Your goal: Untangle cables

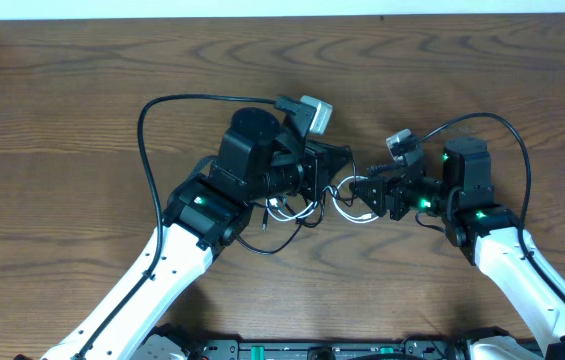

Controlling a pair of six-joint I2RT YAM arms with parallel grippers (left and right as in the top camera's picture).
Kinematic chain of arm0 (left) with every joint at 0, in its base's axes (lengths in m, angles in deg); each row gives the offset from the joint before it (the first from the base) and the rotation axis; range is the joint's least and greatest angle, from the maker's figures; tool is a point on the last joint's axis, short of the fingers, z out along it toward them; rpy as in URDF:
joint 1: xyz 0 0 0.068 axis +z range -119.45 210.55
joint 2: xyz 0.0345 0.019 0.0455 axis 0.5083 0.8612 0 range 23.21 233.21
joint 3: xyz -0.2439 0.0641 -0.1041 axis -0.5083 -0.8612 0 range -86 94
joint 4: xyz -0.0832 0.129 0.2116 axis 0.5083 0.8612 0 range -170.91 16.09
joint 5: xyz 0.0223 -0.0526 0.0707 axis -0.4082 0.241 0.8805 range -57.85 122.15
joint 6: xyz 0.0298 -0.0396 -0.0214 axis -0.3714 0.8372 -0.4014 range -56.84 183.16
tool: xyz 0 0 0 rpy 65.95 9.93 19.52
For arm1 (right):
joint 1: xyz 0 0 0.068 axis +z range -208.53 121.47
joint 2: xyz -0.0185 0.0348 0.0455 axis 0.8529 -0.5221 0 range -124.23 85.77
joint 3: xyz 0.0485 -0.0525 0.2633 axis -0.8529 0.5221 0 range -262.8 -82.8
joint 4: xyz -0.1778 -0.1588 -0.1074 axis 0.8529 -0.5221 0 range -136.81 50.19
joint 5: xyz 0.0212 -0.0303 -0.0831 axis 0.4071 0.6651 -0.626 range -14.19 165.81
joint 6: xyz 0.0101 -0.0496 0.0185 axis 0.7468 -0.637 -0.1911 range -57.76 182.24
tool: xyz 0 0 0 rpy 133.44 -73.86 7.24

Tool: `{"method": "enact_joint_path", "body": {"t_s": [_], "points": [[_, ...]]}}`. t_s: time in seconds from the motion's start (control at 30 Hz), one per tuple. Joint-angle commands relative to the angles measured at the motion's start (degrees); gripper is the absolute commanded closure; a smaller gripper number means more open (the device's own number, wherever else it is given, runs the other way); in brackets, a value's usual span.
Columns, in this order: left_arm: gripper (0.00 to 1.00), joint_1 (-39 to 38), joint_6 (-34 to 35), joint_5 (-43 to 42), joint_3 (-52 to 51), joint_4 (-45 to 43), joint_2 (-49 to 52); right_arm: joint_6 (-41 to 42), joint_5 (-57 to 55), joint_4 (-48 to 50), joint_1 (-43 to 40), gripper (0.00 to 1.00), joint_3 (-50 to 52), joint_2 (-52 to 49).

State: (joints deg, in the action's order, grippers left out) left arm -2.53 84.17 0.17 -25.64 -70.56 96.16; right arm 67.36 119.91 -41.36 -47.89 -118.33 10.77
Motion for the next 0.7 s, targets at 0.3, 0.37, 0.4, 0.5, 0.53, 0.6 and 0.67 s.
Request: {"method": "enact_joint_path", "body": {"t_s": [0.3,0.37,0.4,0.5,0.53,0.6,0.67], "points": [[0.93,0.3,-3.4,14.8,1.4,1.8,-1.2,-0.9,3.2,2.0,0.6,0.37,-0.3,0.3],[0.93,0.3,-2.8,16.3,1.4,1.9,-1.1,-0.9,3.2,2.0,0.6,0.37,-0.3,0.3],[0.92,0.3,-2.6,16.2,1.4,1.8,-1.1,-0.9,3.2,1.9,0.6,0.37,-0.3,0.3],[0.93,0.2,-0.7,16.2,1.4,1.6,-1.2,-0.9,3.2,2.0,0.7,0.37,-0.3,0.3],[0.93,0.2,-0.3,16.2,1.4,1.6,-1.2,-0.9,3.2,2.0,0.7,0.37,-0.3,0.3],[0.93,0.2,0.2,16.2,1.4,1.6,-1.2,-0.9,3.2,2.0,0.7,0.37,-0.3,0.3],[0.93,0.1,0.3,16.2,1.4,1.6,-1.2,-0.9,3.2,2.0,0.7,0.37,-0.3,0.3]]}}
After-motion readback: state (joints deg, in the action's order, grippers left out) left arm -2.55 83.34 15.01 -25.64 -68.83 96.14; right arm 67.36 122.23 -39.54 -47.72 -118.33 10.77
